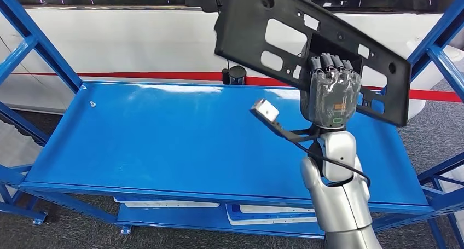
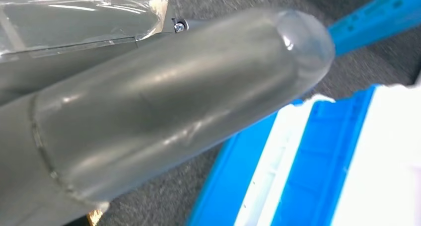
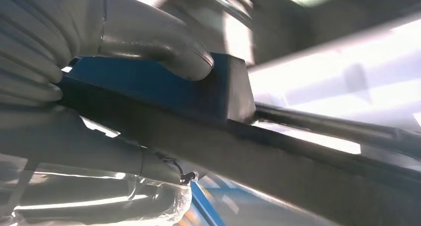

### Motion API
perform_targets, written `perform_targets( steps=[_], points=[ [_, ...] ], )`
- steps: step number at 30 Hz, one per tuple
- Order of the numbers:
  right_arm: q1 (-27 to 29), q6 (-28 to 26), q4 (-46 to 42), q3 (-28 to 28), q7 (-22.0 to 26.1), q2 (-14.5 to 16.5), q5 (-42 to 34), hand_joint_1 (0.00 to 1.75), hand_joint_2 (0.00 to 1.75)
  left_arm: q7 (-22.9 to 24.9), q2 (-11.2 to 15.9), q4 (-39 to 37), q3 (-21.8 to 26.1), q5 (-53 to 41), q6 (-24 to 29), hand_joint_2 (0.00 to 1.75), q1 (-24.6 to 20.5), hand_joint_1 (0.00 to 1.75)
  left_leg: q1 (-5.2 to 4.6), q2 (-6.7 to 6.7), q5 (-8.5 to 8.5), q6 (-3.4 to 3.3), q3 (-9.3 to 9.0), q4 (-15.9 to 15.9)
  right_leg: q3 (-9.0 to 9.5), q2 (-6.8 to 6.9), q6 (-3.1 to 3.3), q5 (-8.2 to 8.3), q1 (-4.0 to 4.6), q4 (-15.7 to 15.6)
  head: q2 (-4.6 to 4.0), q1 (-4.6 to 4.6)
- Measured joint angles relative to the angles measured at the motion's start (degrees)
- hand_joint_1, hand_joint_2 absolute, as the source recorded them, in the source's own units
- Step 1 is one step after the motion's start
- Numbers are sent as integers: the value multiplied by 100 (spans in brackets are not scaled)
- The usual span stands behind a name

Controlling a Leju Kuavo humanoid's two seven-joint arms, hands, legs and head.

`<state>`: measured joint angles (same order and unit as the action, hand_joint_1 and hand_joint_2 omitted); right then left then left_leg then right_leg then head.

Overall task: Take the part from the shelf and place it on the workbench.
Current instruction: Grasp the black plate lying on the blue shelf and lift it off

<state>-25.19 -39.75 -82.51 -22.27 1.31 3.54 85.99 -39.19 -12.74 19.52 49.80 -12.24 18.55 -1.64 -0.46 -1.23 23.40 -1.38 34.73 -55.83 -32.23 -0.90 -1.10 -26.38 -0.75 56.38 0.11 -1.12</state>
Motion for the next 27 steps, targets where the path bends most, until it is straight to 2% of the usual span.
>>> perform_targets(
  steps=[2, 4, 13, 17, 21, 27],
  points=[
    [347, -24, -736, 181, 838, 144, 0, 175, 175, 0, -3, 37, -209, 120, -8, 0, 8, 0, 1, -1, 4, -1, 0, 1, 0, 1, 1, -2, 2, 0, 0, -3],
    [584, -34, -1259, 313, 1147, 260, 0, 175, 175, 0, -4, 56, -379, 191, 9, 0, 23, 0, 3, -1, 6, 2, 0, 2, 1, 3, 5, -6, 3, 0, 0, -3],
    [1078, -35, -2409, 547, 1133, 449, -9, 175, 175, 0, 33, 54, -590, 629, -47, 0, 57, 0, 3, 3, 12, 10, -13, 4, 11, -5, 8, -9, 3, 0, 0, -1],
    [1177, -34, -2470, 521, 843, 451, -189, 175, 175, 0, 103, -152, -615, 631, -317, 0, 23, 0, 1, 4, 12, 10, -13, 3, 11, -5, 8, -9, 2, 0, 0, -1],
    [1311, -34, -2470, 515, 1025, 450, -593, 175, 175, 0, 154, -331, -686, 604, -632, 0, 9, 0, 1, 3, 12, 10, -13, 2, 11, -5, 8, -9, 2, 0, 0, 0],
    [1402, -34, -2469, 515, 1158, 451, -753, 175, 175, 4, 186, -452, -696, 609, -693, 0, -11, 0, 2, 4, 13, 9, -13, 3, 11, -5, 8, -9, 3, 0, 0, -2]
  ],
)
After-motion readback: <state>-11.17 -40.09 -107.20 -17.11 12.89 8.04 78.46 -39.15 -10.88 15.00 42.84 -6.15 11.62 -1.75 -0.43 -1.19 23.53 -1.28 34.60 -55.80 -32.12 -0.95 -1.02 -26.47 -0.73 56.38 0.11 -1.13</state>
